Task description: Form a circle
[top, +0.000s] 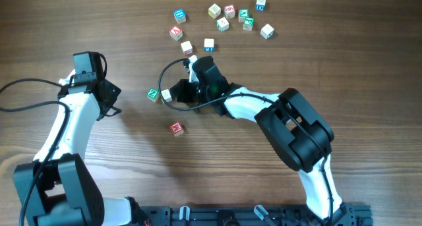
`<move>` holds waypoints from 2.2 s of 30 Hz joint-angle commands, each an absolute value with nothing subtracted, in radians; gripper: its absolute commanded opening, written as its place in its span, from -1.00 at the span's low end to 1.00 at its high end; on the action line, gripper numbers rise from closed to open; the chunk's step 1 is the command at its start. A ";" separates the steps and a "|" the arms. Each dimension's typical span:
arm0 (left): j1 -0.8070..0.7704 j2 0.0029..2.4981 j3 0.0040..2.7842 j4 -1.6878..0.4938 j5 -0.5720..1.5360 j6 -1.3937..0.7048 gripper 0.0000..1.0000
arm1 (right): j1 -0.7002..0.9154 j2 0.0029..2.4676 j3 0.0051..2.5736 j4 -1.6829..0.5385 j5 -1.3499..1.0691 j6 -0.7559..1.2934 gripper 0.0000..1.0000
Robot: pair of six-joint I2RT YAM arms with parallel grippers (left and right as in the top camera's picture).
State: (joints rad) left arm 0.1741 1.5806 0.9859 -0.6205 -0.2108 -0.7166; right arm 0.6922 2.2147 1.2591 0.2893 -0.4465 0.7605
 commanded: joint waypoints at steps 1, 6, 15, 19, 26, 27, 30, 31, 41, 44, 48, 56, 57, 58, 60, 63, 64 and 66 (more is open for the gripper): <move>0.178 1.587 0.981 -0.617 -0.202 -0.727 -0.80 | 0.694 2.241 1.252 0.295 -0.412 0.770 -0.91; 0.178 1.587 0.982 -0.617 -0.201 -0.727 -0.80 | 0.693 2.241 1.252 0.291 -0.384 0.768 -0.91; 0.178 1.587 0.982 -0.619 -0.198 -0.727 -0.91 | 0.661 2.240 1.252 0.290 -0.367 0.759 -0.91; 0.178 1.587 0.982 -0.622 -0.198 -0.727 -0.87 | 0.559 2.236 1.252 0.267 -0.550 0.759 -0.91; 0.177 1.586 0.982 -0.673 0.006 -0.614 -0.52 | 0.353 2.234 1.252 0.015 -0.812 0.699 -0.81; 0.175 1.586 0.982 -0.690 0.073 -0.575 -0.21 | 0.335 2.234 1.252 -0.028 -0.774 0.667 -0.72; 0.154 1.586 0.982 -0.783 0.202 -0.564 0.67 | 0.297 2.234 1.252 -0.066 -0.759 0.673 -0.37; 0.142 1.586 0.982 -0.815 0.215 -0.564 0.73 | 0.292 2.234 1.252 -0.065 -0.759 0.673 -0.24; -0.242 1.516 0.982 -1.026 0.160 -0.905 1.00 | 0.289 2.234 1.252 -0.063 -0.710 0.674 0.26; -0.370 1.521 0.980 -0.962 0.023 -1.031 1.00 | 0.289 2.234 1.252 -0.064 -0.706 0.673 0.28; -0.448 1.523 0.963 -0.835 -0.004 -1.034 1.00 | 0.289 2.234 1.252 -0.064 -0.703 0.673 0.29; -0.453 1.525 0.822 -0.739 -0.047 -1.082 0.99 | 0.289 2.234 1.252 -0.065 -0.703 0.674 0.29; -0.453 1.525 0.807 -0.719 -0.046 -1.082 0.99 | 0.289 2.234 1.252 -0.065 -0.703 0.674 0.29; -0.453 1.525 0.794 -0.696 -0.046 -1.082 0.93 | 0.289 2.234 1.252 -0.064 -0.703 0.674 0.29; -0.453 1.525 0.756 -0.619 -0.028 -1.081 0.64 | 0.289 2.234 1.252 -0.064 -0.703 0.674 0.30; -0.455 1.525 0.732 -0.597 -0.021 -1.077 0.54 | 0.289 2.234 1.252 -0.064 -0.702 0.682 0.29; -0.455 1.525 0.726 -0.593 -0.025 -1.077 0.41 | 0.289 2.234 1.252 -0.064 -0.702 0.681 0.29; -0.455 1.525 0.716 -0.582 -0.025 -1.076 0.09 | 0.289 2.234 1.252 -0.064 -0.703 0.681 0.29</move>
State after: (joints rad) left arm -0.4519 1.5330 0.7368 -0.5957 -0.0174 -1.0786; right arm 0.2955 2.1933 1.2800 -0.0399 -0.8375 0.6872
